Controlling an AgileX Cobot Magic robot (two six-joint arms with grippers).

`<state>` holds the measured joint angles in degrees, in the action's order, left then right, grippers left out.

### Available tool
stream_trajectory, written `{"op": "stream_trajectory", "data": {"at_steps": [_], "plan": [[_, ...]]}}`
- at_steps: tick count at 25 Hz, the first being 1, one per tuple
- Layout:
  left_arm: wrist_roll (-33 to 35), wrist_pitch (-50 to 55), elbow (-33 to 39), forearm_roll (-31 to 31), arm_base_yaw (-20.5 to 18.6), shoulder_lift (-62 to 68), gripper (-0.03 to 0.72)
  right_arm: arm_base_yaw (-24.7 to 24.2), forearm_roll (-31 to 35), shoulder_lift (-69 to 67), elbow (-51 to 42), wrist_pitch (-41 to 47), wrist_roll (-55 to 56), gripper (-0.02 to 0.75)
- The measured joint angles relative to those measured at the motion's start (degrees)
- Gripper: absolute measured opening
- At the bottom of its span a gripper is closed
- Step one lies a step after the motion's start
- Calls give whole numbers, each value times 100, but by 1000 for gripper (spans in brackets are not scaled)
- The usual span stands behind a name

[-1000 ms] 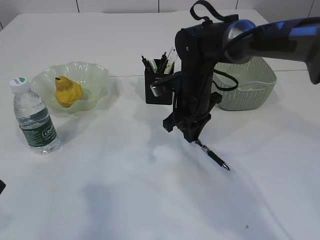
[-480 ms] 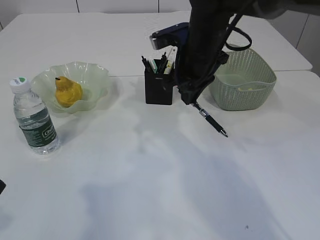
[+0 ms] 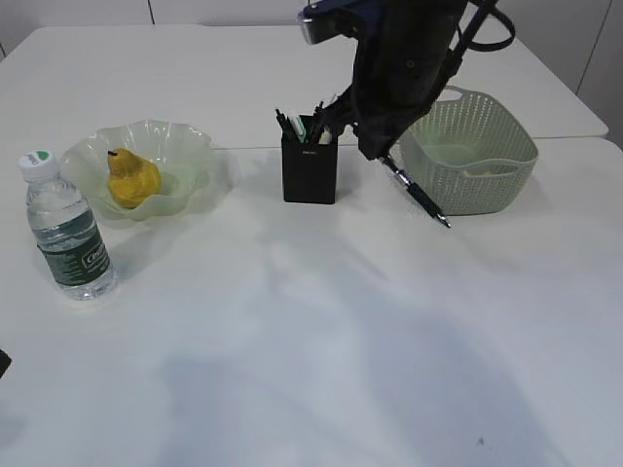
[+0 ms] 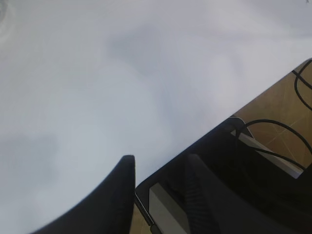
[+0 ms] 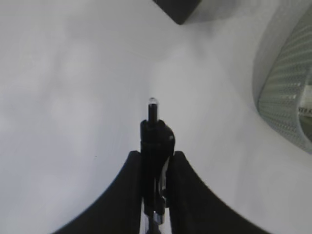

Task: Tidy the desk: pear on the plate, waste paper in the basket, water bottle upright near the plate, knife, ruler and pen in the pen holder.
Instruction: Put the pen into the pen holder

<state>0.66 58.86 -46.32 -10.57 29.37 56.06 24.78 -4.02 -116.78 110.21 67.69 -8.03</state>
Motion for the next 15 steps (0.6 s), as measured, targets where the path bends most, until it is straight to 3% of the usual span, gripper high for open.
{"op": "stream_trajectory", "data": {"at_steps": [15], "plan": [[0, 0, 0, 0, 0, 0, 239, 0, -13, 128, 5, -1152, 0, 111]]}}
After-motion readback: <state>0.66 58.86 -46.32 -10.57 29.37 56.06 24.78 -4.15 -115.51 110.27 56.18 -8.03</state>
